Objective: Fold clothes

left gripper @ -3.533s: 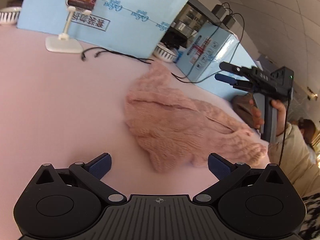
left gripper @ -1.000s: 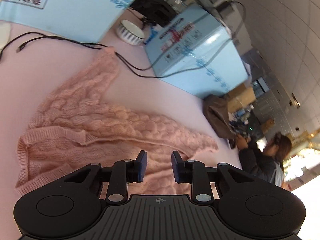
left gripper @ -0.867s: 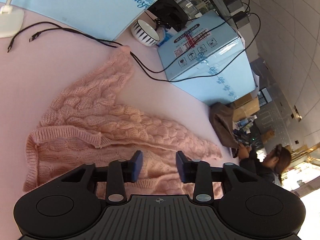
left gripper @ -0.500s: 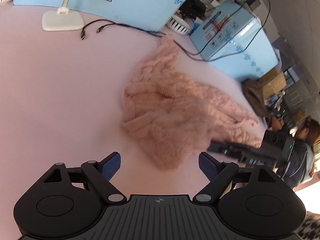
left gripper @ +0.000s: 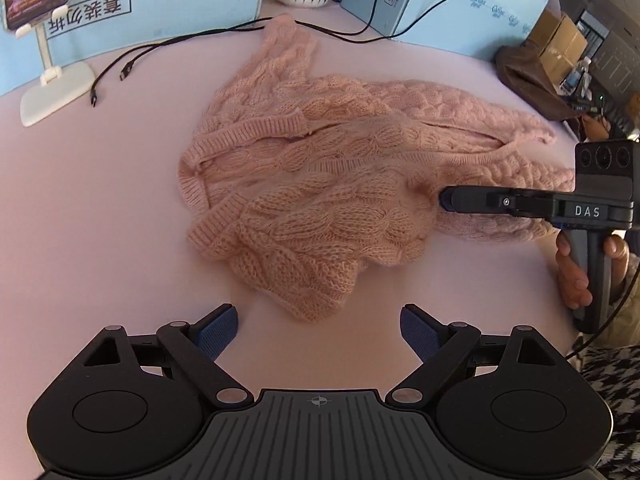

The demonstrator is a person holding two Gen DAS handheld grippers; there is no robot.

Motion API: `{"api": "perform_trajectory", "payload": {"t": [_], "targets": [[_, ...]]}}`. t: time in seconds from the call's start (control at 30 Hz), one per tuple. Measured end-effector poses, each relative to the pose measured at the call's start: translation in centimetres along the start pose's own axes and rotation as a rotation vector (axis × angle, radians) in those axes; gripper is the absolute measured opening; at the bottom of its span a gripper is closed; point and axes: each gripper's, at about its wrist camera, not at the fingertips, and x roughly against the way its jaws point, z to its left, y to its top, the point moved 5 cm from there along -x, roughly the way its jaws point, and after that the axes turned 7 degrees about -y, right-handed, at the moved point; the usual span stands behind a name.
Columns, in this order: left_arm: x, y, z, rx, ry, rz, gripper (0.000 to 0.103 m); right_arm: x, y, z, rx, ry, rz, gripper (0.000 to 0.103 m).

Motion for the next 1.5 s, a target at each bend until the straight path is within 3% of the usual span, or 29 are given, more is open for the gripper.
{"api": "perform_trajectory", "payload": {"t": [0.17,0.23,0.33,0.43,0.47,0.57,0.8,0.93,1.07,1.27,1.33,1.4,1.47,1.5], "targets": [[-0.2,-0.3,-0.6,-0.012,0.059,-0.023,0.089,-0.1,0.0,-0.2,-0.014,0.000,0.009,0.017],[0.0,-0.2,-0.6,0.002,0.074,-0.042,0.083,-0.5,0.0,0.1,-0.023,-0.010,-0.002,0.017],[-0.2,0.2,-0.6,-0.002,0.091,-0.058,0.063,-0.4,0.0,-0.1,-0.038,-0.010,-0.006,0.018],[0.3,0.6,-0.2,0.021,0.098,-0.066,0.030,-0.3,0.0,-0.3,-0.045,-0.006,-0.007,0.018],[0.5,0.7,0.0,0.033,0.087,-0.066,0.011,-0.2,-0.1,-0.2,-0.041,-0.004,-0.010,0.018],[1.1,1.1,-0.6,0.046,0.025,-0.073,0.010,0.0,-0.1,-0.1,-0.033,0.005,-0.019,0.018],[2.8,3.7,-0.7,0.125,-0.039,-0.181,0.007,0.2,-0.1,-0.3,-0.037,0.002,-0.026,0.018],[3.3,5.1,-1.7,0.143,-0.126,-0.224,0.007,0.9,0.1,-0.2,-0.037,0.037,-0.063,0.019],[2.7,7.1,-2.1,0.178,-0.181,-0.249,0.007,2.4,0.5,0.0,-0.052,0.111,-0.131,0.035],[-0.6,10.7,-2.5,0.224,-0.243,-0.249,0.008,3.7,0.6,0.7,-0.045,0.235,-0.166,0.040],[-2.0,11.9,-2.5,0.237,-0.265,-0.244,0.008,4.1,0.5,1.2,0.002,0.221,-0.195,0.044],[-3.7,13.3,-2.6,0.244,-0.307,-0.233,0.009,4.0,0.5,1.2,0.027,0.139,-0.212,0.048],[-5.7,14.5,-2.6,0.276,-0.348,-0.201,0.017,3.9,0.6,0.8,0.031,0.092,-0.211,0.049],[-6.7,15.1,-2.6,0.292,-0.369,-0.184,0.036,3.6,0.7,0.5,0.025,0.059,-0.193,0.052]]}}
